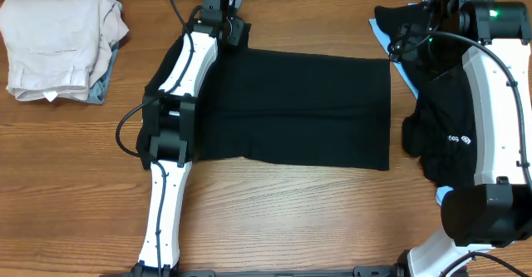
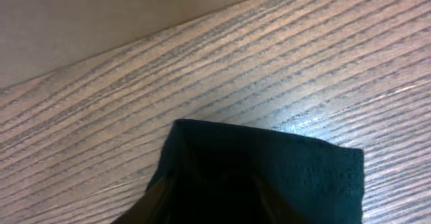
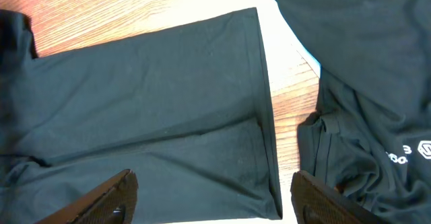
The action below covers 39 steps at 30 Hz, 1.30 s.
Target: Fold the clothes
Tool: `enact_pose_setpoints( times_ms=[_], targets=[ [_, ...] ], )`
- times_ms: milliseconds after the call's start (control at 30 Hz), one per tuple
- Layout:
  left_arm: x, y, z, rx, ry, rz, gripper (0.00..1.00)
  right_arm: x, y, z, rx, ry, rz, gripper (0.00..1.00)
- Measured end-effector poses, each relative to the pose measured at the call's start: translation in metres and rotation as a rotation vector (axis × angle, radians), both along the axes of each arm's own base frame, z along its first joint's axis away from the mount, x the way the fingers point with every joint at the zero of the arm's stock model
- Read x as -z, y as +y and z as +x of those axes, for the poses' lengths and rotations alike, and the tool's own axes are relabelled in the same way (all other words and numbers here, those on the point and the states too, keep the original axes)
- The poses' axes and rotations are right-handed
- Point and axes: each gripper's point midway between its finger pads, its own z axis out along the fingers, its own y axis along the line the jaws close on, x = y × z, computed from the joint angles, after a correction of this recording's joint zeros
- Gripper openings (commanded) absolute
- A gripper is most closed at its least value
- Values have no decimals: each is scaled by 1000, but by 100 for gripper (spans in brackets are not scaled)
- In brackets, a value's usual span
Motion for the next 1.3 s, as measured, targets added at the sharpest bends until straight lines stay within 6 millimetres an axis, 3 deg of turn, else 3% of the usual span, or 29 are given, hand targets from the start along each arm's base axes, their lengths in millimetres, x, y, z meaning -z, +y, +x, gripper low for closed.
enact_pose_setpoints(
  times_ms=[100, 300, 433, 700, 833, 1000, 1133, 1300],
  targets=[
    [-2, 1, 2, -4, -11, 5, 4, -1, 0, 2, 0, -10, 0, 77],
    [-7, 17, 1, -70, -6, 68, 4, -4, 0, 16, 0, -64, -2, 77],
    [-21, 25, -14, -88, 72, 110, 4, 4, -1, 43, 0, -125, -4, 76],
    [-70, 31, -37, -107, 114, 111, 4, 66, -3, 101, -33, -149, -20, 75],
    [-92, 32, -42, -111, 103, 106, 4, 114, -4, 121, -46, -114, -24, 72],
    [-95, 37, -48, -132, 119, 117, 4, 171, -10, 126, -39, -32, -55, 67],
    [-94, 47, -50, -160, 133, 125, 4, 203, -19, 122, -21, 33, -101, 64],
    [-93, 64, -49, -197, 137, 119, 4, 217, -23, 125, -8, 39, -121, 58]
  ],
)
